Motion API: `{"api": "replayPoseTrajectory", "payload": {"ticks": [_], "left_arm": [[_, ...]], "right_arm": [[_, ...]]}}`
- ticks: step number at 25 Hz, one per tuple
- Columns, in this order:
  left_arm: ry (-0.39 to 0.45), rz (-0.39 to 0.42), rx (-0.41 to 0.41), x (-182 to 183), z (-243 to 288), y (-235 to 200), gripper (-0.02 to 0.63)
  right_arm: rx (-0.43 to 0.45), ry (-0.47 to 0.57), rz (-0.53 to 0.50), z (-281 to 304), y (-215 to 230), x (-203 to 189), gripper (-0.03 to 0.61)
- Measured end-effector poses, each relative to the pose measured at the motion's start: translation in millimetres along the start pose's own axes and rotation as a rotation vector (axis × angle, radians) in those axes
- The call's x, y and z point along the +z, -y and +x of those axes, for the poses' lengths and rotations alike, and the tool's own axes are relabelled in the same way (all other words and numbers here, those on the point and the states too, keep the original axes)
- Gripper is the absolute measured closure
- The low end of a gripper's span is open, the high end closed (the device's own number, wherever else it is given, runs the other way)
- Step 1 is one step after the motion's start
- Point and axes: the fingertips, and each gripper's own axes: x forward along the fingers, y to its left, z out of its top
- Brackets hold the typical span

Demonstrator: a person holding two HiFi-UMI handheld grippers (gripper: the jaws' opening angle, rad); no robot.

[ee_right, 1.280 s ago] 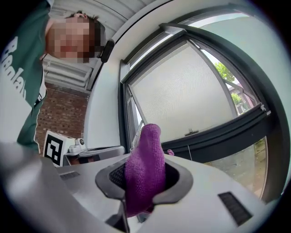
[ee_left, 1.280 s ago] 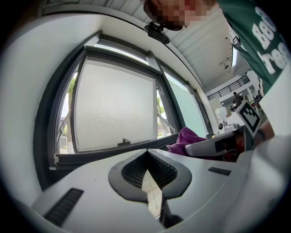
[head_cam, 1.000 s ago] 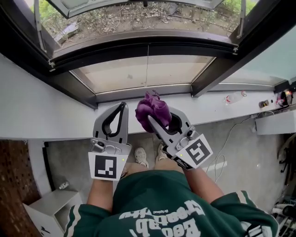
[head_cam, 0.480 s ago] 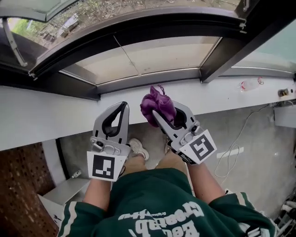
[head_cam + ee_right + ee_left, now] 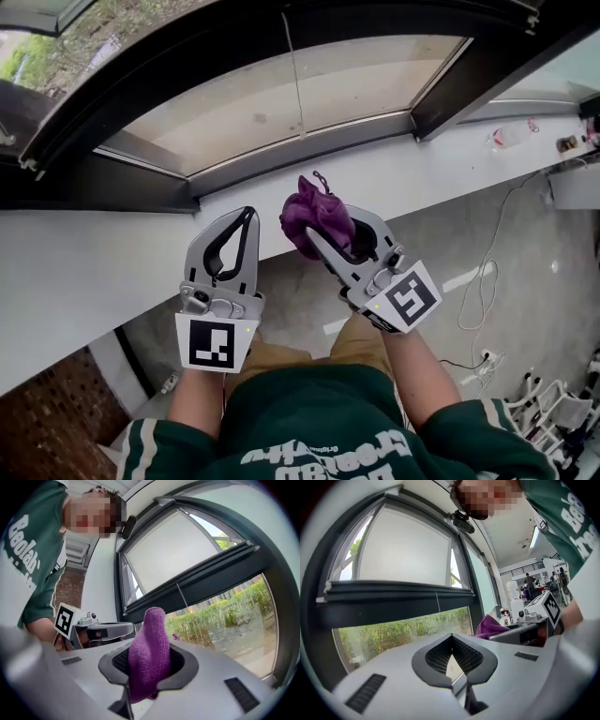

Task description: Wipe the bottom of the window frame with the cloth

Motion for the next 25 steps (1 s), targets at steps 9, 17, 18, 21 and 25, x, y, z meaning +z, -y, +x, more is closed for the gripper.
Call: {"api": "replayPoseTrajectory", "payload": {"ticks": [9, 17, 18, 21, 25], "left_arm": [[-0.011, -0.045, 0.083, -88, -42, -53, 0.604], [-0.101, -0.187, 0.229, -229, -60, -109, 0.605], [-0.104, -0.203, 0.236, -241, -60, -112, 0.606], [-0.109, -0.241, 0.247, -273, -61, -121, 0.605], [-0.094, -0.268, 0.283, -302, -57, -136, 0.605]], "right_arm": [[-0.05, -0.159, 0.04, 65, -24, -102, 0.479], [0.004, -0.312, 0.08, 163, -35, -257, 0.479], [0.016, -0.325, 0.077, 173, -37, -273, 0.479], [0.034, -0.354, 0.07, 202, -39, -316, 0.479], [0.043, -0.423, 0.057, 237, -36, -376, 0.479]]}}
